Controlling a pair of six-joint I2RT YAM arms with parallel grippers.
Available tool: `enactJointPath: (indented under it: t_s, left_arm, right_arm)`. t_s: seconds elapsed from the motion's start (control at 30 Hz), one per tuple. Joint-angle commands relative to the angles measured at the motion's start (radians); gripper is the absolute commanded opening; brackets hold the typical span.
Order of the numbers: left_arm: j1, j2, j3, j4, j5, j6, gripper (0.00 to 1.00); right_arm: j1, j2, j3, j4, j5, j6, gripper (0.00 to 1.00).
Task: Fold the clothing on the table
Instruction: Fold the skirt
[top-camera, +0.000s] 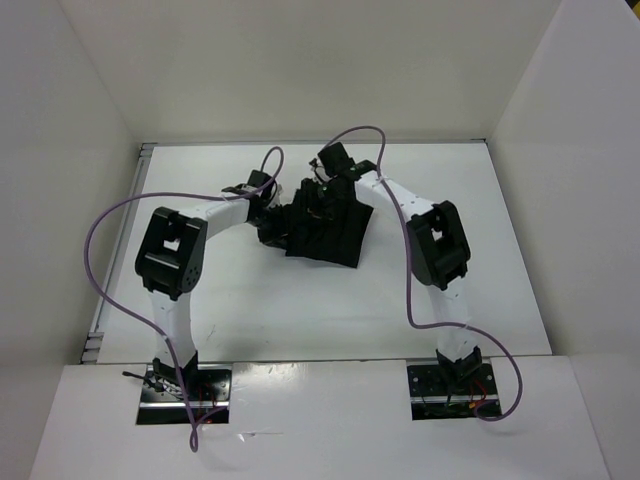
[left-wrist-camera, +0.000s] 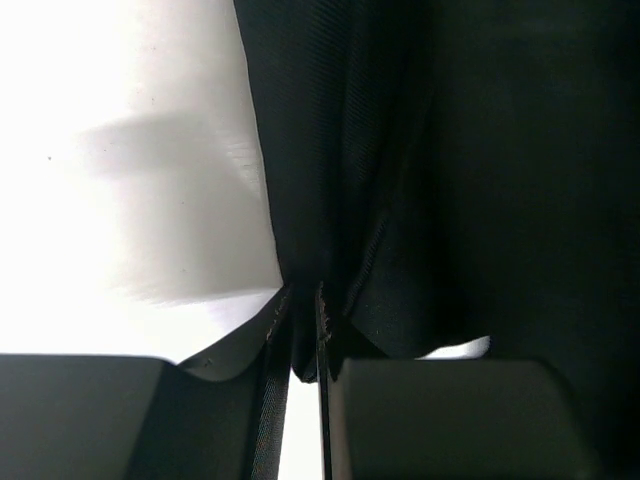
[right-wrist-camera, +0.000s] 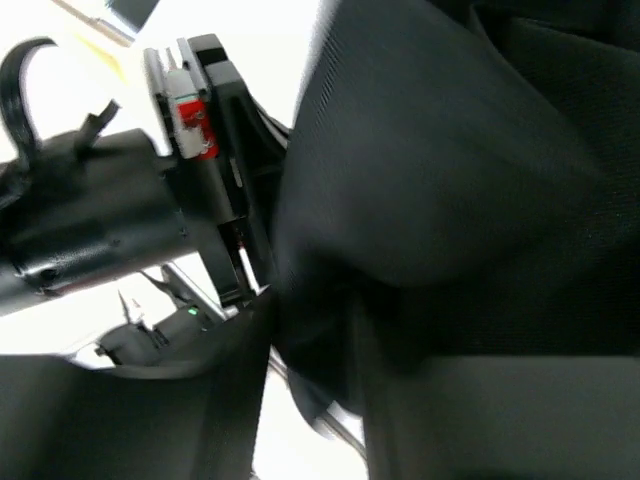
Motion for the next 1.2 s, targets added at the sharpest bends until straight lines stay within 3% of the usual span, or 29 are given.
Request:
enactJointPath:
  t_s: [0.0, 0.03, 0.17, 0.27, 0.37, 0.5, 0.57, 0.6, 0.83, 1.17]
  left_arm:
    - [0.001, -0.066, -0.006, 0.004, 0.01, -0.014, 0.2]
    - [0.001, -0.089, -0.006, -0.005, 0.001, -0.015, 0.2]
    - [0.05, -0.207, -0.017, -0.037, -0.068, -0.015, 0.27]
    - [0.059, -0.322, -0.002, -0.081, -0.172, -0.002, 0.31]
    - [0.059, -0.368, 0.078, -0.153, -0.179, 0.038, 0.32]
    - [0.036, -0.416, 0.127, -0.171, 0.023, 0.064, 0.32]
    - [0.027, -0.416, 0.097, -0.102, 0.217, 0.055, 0.31]
    - [0.027, -0.402, 0.06, -0.048, 0.298, 0.055, 0.31]
    - [0.059, -0.171, -0.064, 0.082, 0.47, 0.042, 0.25]
    - [0.082, 0.059, -0.092, 0.07, 0.299, 0.065, 0.24]
  right_arm:
    - [0.007, 0.013, 0.049, 0.092, -0.059, 0.023, 0.45]
    - [0.007, 0.013, 0.037, 0.115, -0.089, 0.032, 0.52]
    - [0.007, -0.158, -0.063, 0.294, -0.055, 0.06, 0.57]
    - [-0.02, -0.267, -0.074, 0.247, 0.01, 0.023, 0.58]
    - [-0.045, -0.318, -0.063, 0.146, 0.071, -0.012, 0.58]
    - [-0.095, -0.36, -0.179, 0.133, 0.071, -0.036, 0.57]
    - [-0.115, -0.36, -0.225, 0.142, 0.071, -0.025, 0.56]
    - [-0.125, -0.36, -0.239, 0.153, 0.071, -0.025, 0.56]
    - [-0.186, -0.369, -0.295, 0.175, 0.062, -0.016, 0.54]
    - [-0.255, -0.467, -0.388, 0.175, 0.051, -0.043, 0.54]
